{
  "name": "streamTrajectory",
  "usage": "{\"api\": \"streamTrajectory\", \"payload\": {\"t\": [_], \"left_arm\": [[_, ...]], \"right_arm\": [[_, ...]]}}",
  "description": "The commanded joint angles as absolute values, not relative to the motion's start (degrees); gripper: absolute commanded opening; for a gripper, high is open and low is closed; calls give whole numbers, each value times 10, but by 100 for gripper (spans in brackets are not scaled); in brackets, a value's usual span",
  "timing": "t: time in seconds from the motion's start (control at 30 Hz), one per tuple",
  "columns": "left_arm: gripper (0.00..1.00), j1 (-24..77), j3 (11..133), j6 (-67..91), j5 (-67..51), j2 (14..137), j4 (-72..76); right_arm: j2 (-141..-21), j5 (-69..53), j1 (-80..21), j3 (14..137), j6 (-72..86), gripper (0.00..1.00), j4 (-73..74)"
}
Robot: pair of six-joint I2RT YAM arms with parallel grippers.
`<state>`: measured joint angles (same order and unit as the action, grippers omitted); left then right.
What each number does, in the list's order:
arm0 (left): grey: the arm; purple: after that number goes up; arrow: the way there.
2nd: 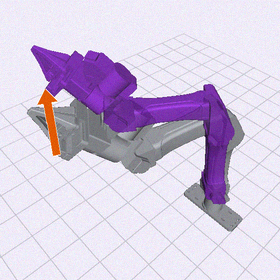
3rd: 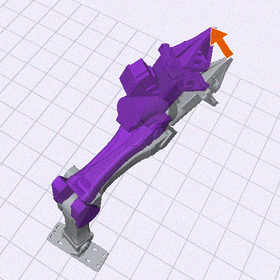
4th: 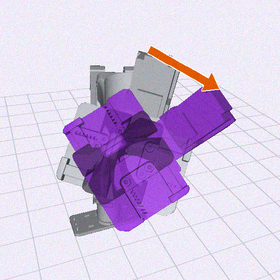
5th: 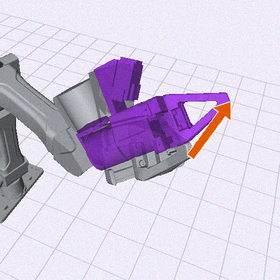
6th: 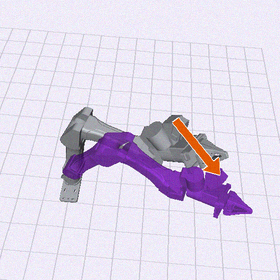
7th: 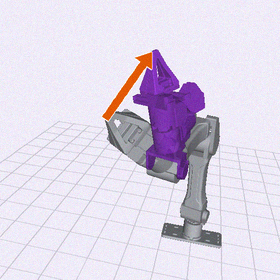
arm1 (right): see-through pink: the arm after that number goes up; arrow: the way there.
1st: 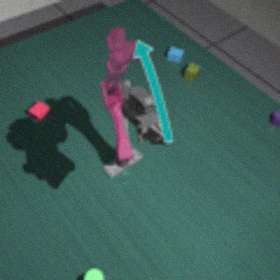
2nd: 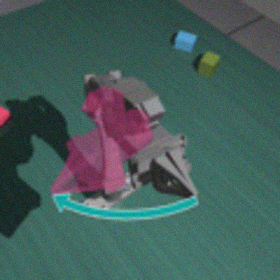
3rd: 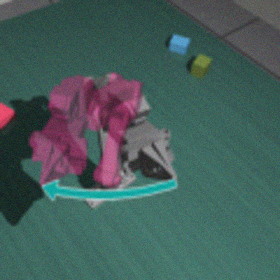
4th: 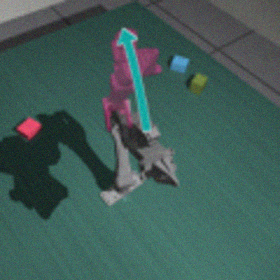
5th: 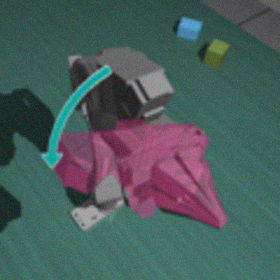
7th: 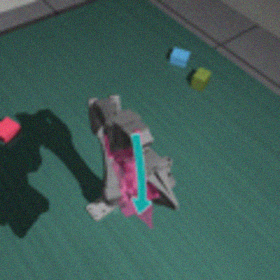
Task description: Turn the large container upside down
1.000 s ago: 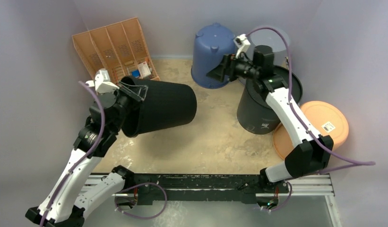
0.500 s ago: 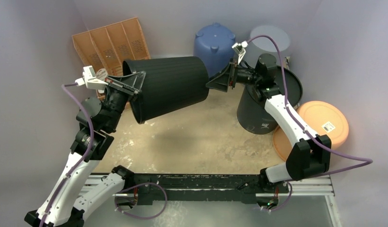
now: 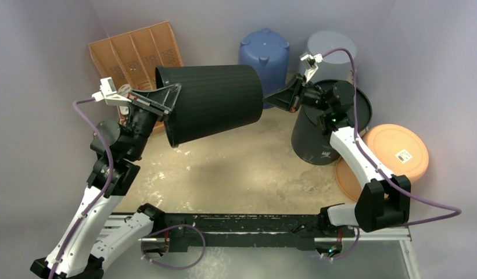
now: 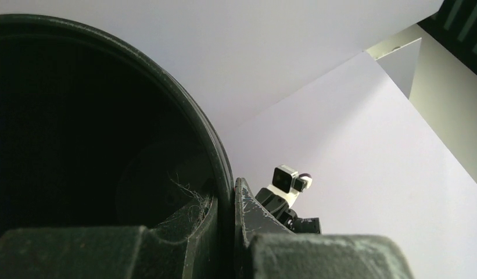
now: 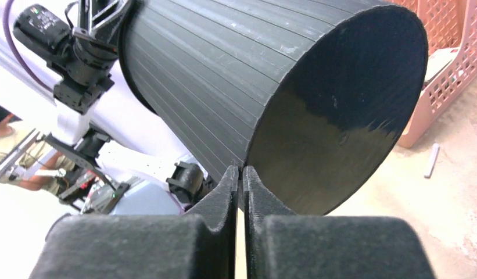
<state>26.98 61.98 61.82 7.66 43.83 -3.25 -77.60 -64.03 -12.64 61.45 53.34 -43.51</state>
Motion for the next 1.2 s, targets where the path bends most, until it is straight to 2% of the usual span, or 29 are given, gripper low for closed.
{"api": "streamTrajectory", "payload": {"t": [0.0, 0.17, 0.23, 0.4, 0.63, 0.93, 1.17], "left_arm": [[0, 271, 610, 614, 43, 471, 40], [0, 272, 581, 608, 6, 497, 56], [1, 271, 559, 611, -6, 510, 65], [21, 271, 501, 621, -50, 537, 122], [33, 271, 464, 618, -84, 588, 165], [47, 271, 449, 597, -159, 693, 205], [49, 271, 437, 575, -168, 740, 222]], "right_arm": [[-726, -666, -149, 595, 597, 0, -559], [-697, -640, -147, 575, 592, 0, -547], [-686, -638, -147, 591, 553, 0, -483], [-644, -589, -147, 616, 430, 0, -295], [-615, -554, -148, 636, 324, 0, -131], [-602, -503, -149, 632, 286, 0, -82], [-615, -507, -154, 610, 286, 0, -85]]}}
